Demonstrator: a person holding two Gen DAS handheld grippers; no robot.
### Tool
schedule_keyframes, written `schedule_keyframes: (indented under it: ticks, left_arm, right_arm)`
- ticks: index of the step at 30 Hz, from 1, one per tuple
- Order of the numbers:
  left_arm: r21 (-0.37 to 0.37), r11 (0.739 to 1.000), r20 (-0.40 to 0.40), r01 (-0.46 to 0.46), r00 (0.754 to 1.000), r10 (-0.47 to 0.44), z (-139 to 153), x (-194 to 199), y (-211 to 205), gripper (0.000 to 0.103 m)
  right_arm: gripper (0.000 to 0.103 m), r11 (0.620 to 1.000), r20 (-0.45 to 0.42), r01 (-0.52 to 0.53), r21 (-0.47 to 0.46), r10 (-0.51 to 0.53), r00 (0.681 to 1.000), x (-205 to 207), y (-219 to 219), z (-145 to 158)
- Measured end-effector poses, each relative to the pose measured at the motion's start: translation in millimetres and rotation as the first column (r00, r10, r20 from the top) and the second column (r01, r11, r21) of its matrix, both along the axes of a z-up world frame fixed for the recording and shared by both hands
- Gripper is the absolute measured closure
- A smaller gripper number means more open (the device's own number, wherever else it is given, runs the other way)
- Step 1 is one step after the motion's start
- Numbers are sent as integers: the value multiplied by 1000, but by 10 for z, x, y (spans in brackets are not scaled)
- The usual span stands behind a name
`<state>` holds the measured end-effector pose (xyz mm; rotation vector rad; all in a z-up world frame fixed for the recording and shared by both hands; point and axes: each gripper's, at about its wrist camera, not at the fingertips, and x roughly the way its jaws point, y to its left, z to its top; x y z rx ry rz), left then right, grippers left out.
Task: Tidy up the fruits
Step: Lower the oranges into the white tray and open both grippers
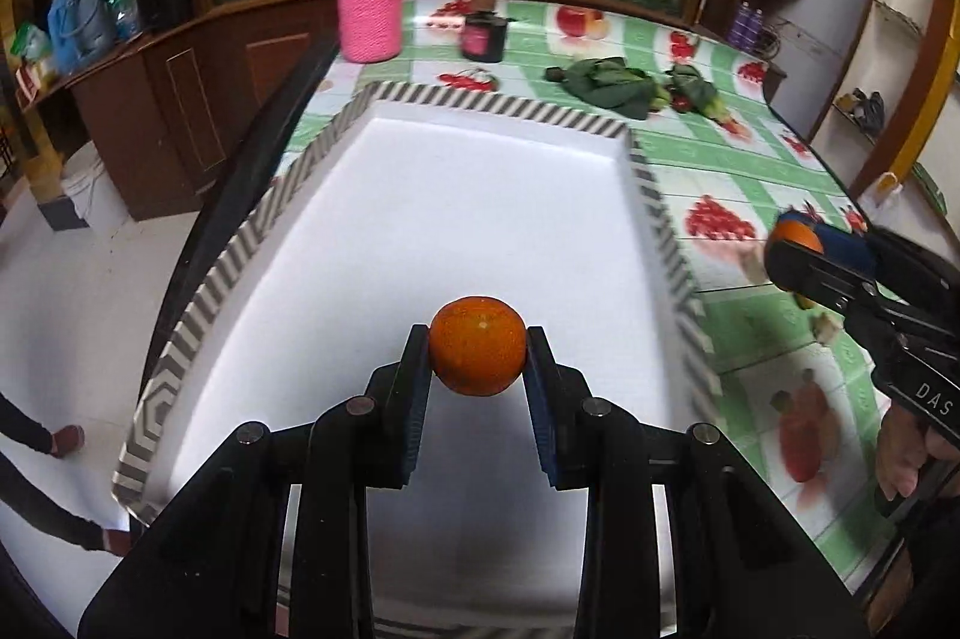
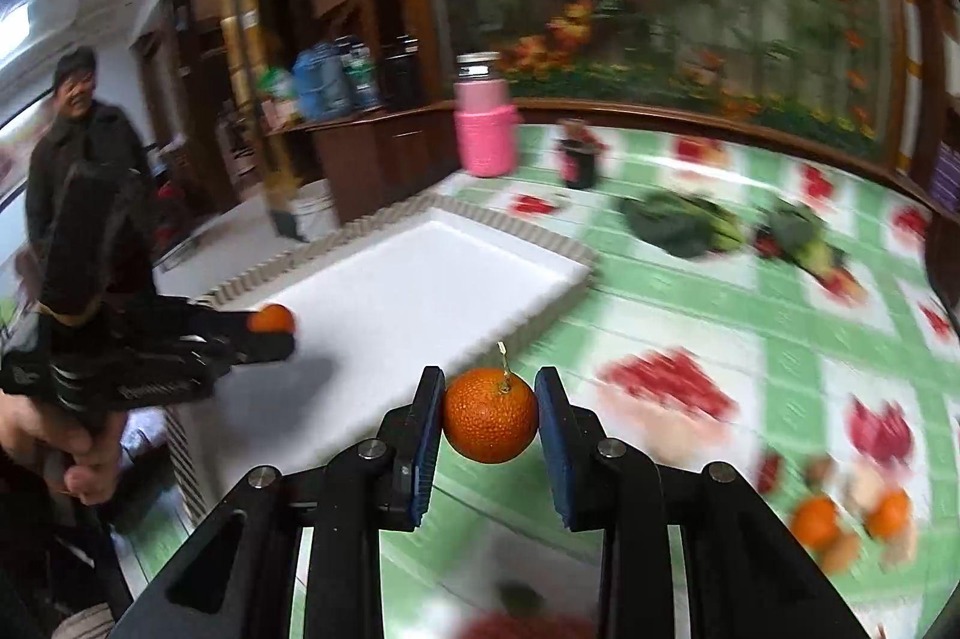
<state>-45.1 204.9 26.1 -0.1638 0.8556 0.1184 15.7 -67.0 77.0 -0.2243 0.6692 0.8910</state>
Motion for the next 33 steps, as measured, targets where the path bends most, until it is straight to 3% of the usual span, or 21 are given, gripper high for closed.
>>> schedule_keyframes:
  ticks: [7, 14, 20, 30, 33]
  left_arm:
    - [29, 998, -32, -53, 998, 53, -130, 61, 158, 74]
    - [76, 991, -39, -108, 993, 111, -201, 114, 179, 74]
    - [93, 989, -55, -117, 991, 123, -223, 116, 166, 74]
    - [118, 985, -81, -129, 987, 139, -251, 123, 139, 73]
    - [114, 986, -79, -125, 988, 135, -243, 126, 143, 67]
  right_arm:
    - [73, 997, -68, -74, -34, 71, 995, 223, 678, -304]
    - [73, 990, -58, -100, -98, 94, 994, 275, 996, -495]
    - [73, 983, -75, -122, -138, 112, 991, 270, 1090, -667]
    - [73, 985, -107, -130, -115, 118, 987, 275, 1044, -682]
    - [65, 979, -113, -142, -144, 126, 985, 263, 1086, -704]
